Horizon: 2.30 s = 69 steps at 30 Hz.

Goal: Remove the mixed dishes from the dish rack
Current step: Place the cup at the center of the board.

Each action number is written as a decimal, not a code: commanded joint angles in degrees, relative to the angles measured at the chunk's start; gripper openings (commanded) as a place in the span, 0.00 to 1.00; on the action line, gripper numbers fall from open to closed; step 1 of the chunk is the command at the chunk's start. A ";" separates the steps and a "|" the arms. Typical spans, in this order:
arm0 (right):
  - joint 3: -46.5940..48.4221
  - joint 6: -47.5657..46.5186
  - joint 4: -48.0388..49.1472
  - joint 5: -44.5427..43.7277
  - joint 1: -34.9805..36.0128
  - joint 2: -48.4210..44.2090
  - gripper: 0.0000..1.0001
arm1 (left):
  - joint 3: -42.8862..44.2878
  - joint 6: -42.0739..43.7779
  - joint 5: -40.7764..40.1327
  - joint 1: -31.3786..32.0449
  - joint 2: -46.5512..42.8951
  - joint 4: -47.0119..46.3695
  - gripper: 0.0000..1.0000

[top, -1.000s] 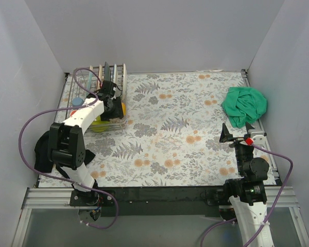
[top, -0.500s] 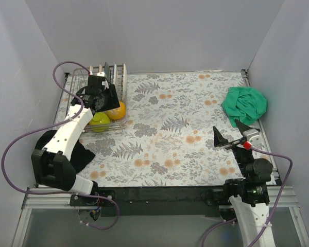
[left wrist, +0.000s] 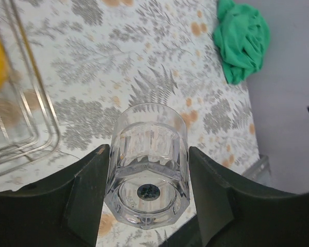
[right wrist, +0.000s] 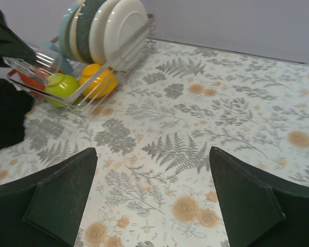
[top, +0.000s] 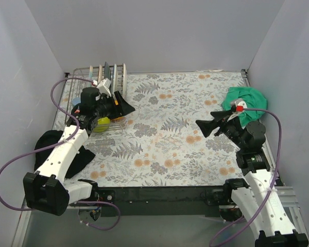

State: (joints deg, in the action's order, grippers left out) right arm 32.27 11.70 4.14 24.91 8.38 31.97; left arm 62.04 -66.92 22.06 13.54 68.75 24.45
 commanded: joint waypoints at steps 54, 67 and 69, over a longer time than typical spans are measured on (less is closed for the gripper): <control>22.13 30.67 72.00 32.75 25.02 68.15 0.01 | -31.55 -43.40 7.91 7.64 -0.11 -57.42 0.78; 33.52 -10.18 3.12 15.47 18.95 58.21 0.01 | -14.25 -15.37 -13.93 8.43 -3.44 -16.65 0.98; 37.49 -15.71 -11.31 5.05 18.86 59.61 0.01 | -12.65 -12.55 -18.18 9.57 -4.59 -11.19 0.98</control>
State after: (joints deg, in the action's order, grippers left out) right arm 60.55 14.98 24.40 48.21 27.35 92.18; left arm 44.58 -90.50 16.95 21.67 68.16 -2.44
